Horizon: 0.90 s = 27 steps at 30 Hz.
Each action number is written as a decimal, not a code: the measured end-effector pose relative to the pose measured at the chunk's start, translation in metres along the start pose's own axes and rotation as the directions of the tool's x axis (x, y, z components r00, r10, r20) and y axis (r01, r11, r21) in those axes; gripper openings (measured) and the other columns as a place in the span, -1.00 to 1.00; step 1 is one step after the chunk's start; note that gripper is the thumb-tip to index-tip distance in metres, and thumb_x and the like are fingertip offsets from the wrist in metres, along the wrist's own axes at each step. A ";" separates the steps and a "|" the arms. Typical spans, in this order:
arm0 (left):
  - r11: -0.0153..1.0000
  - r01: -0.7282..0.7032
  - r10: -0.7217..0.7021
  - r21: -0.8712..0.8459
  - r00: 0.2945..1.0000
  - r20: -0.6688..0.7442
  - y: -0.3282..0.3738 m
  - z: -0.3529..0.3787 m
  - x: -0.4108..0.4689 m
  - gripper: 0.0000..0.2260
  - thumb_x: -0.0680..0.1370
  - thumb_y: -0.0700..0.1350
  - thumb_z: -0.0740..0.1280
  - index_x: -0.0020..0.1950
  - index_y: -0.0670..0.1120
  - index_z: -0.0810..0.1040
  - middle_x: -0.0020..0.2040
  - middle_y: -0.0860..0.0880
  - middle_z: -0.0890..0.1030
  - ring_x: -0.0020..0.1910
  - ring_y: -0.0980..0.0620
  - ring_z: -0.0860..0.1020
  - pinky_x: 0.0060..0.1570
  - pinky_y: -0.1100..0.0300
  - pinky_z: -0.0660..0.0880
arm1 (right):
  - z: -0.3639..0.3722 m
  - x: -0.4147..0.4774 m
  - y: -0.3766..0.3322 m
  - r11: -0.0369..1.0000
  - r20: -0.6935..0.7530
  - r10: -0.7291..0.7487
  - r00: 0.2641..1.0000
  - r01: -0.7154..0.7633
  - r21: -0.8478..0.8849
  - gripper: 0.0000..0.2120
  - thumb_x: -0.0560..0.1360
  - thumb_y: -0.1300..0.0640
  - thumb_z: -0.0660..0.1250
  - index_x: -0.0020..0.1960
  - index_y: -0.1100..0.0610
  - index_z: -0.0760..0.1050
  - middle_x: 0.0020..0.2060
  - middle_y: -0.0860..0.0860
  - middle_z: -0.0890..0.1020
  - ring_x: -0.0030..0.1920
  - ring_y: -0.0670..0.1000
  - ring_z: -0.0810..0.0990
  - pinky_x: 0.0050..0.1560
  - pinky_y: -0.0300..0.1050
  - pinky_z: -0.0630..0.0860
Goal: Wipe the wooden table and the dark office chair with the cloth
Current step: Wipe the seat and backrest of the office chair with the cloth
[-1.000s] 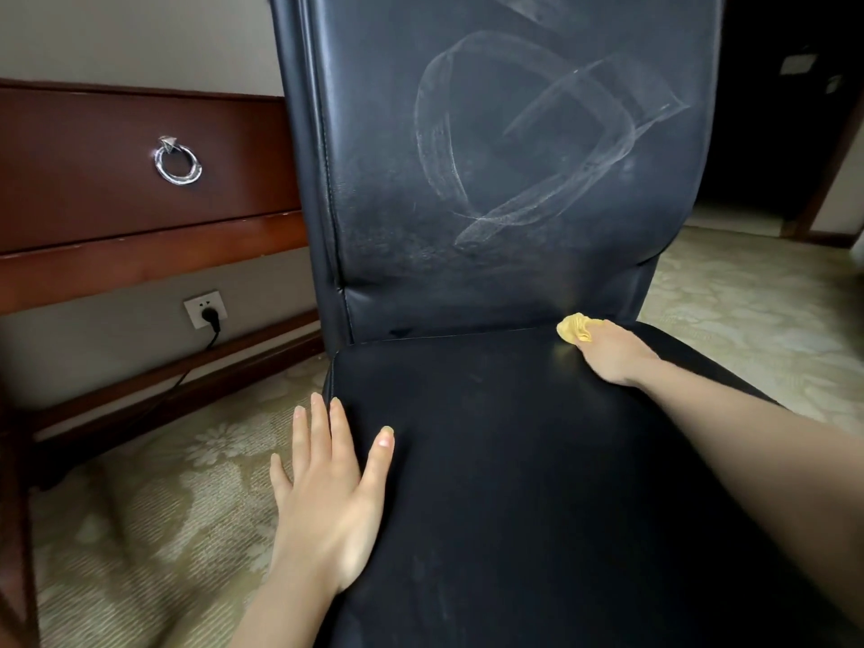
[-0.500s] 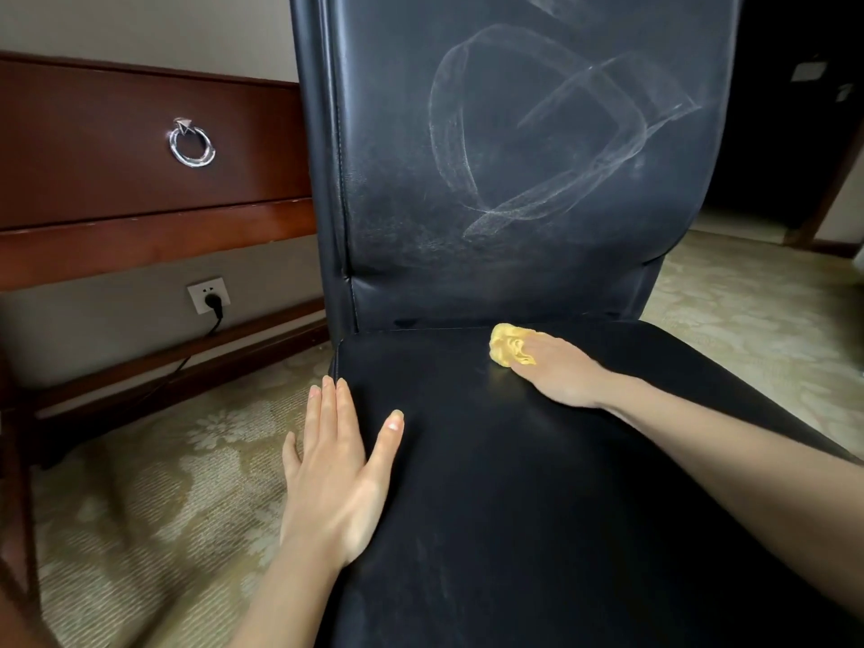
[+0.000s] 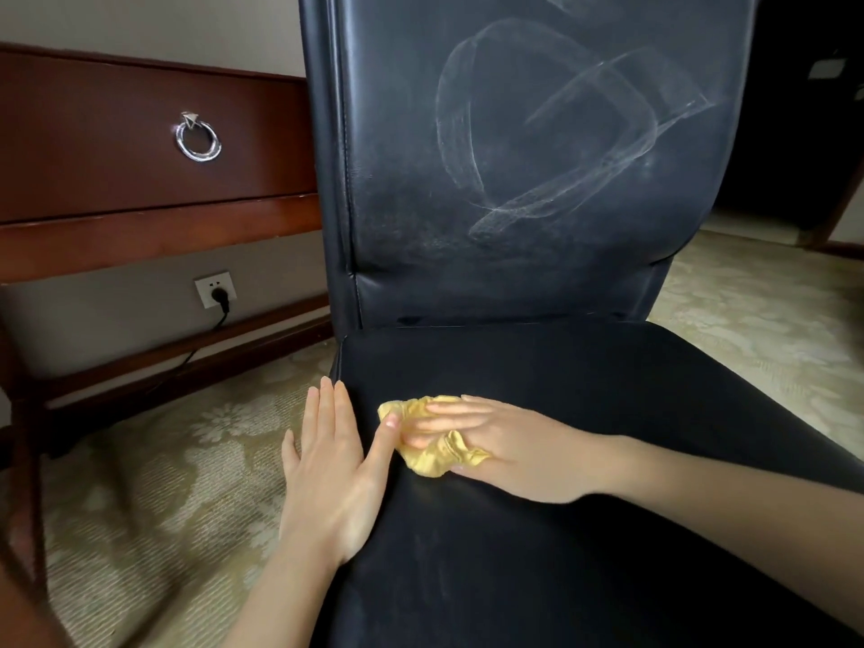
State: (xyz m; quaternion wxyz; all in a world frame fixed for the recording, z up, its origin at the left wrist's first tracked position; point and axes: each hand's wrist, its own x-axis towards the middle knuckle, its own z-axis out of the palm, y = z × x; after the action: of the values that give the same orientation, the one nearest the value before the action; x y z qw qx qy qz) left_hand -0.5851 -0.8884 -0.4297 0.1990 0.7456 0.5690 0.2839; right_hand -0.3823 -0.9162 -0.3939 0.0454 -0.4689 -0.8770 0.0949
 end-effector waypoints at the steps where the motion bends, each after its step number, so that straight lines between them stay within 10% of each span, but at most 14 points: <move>1: 1.000 0.000 0.000 -0.002 1.000 -0.001 0.000 -0.001 0.001 -0.10 0.30 0.43 -0.30 0.55 -0.02 -0.21 0.54 0.12 -0.24 0.38 0.32 -0.36 0.46 0.07 -0.27 | -0.001 0.001 0.003 1.000 -0.022 0.011 1.000 -0.011 -0.014 -0.59 0.67 -0.02 0.02 0.49 -0.02 0.26 0.50 -0.26 0.12 0.48 -0.31 -0.10 0.48 -0.29 -0.20; 10: 0.999 0.031 -0.031 -0.018 0.999 0.013 0.000 -0.001 0.000 -0.07 0.29 0.44 -0.27 0.56 -0.03 -0.16 0.55 0.10 -0.20 0.44 0.28 -0.31 0.48 0.04 -0.24 | -0.024 -0.021 0.083 0.934 -0.221 0.351 0.910 -0.357 0.015 -0.63 0.67 0.08 0.06 0.43 0.13 0.36 0.44 -0.06 0.36 0.41 0.02 0.35 0.40 -0.06 0.22; 16: 1.000 0.019 -0.019 -0.022 1.000 0.001 -0.002 0.000 0.001 -0.07 0.29 0.44 -0.26 0.56 -0.02 -0.14 0.55 0.11 -0.19 0.40 0.32 -0.33 0.48 0.06 -0.24 | -0.055 -0.047 0.155 0.524 -0.126 0.833 0.539 -0.841 -0.135 -0.52 0.65 -0.07 -0.11 0.43 0.12 0.30 0.35 0.15 0.46 0.29 0.20 0.45 0.30 0.02 0.33; 21: 0.999 0.009 -0.009 -0.042 1.000 -0.019 -0.002 0.001 0.000 -0.09 0.29 0.44 -0.25 0.55 0.01 -0.15 0.54 0.16 -0.19 0.37 0.37 -0.35 0.47 0.12 -0.25 | -0.059 -0.041 0.178 0.363 -0.090 0.917 0.388 -0.906 -0.217 -0.58 0.66 0.19 -0.02 0.51 0.03 0.16 0.46 0.07 0.31 0.38 0.17 0.36 0.34 -0.01 0.30; 27: 0.997 0.003 -0.006 -0.073 0.999 -0.042 -0.002 0.002 0.002 -0.12 0.30 0.43 -0.21 0.55 0.03 -0.13 0.54 0.18 -0.16 0.38 0.39 -0.32 0.47 0.15 -0.23 | -0.051 0.006 0.185 0.122 -0.116 0.985 0.127 -0.992 -0.043 -0.51 0.60 -0.03 -0.02 0.46 0.14 0.27 0.43 0.17 0.31 0.42 0.27 0.20 0.42 0.12 0.13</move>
State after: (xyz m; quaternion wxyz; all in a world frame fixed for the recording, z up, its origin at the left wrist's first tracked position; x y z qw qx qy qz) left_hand -0.5845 -0.8863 -0.4322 0.2147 0.7303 0.5642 0.3198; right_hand -0.2267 -0.8044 -0.3822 -0.0284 -0.9352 -0.3508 0.0392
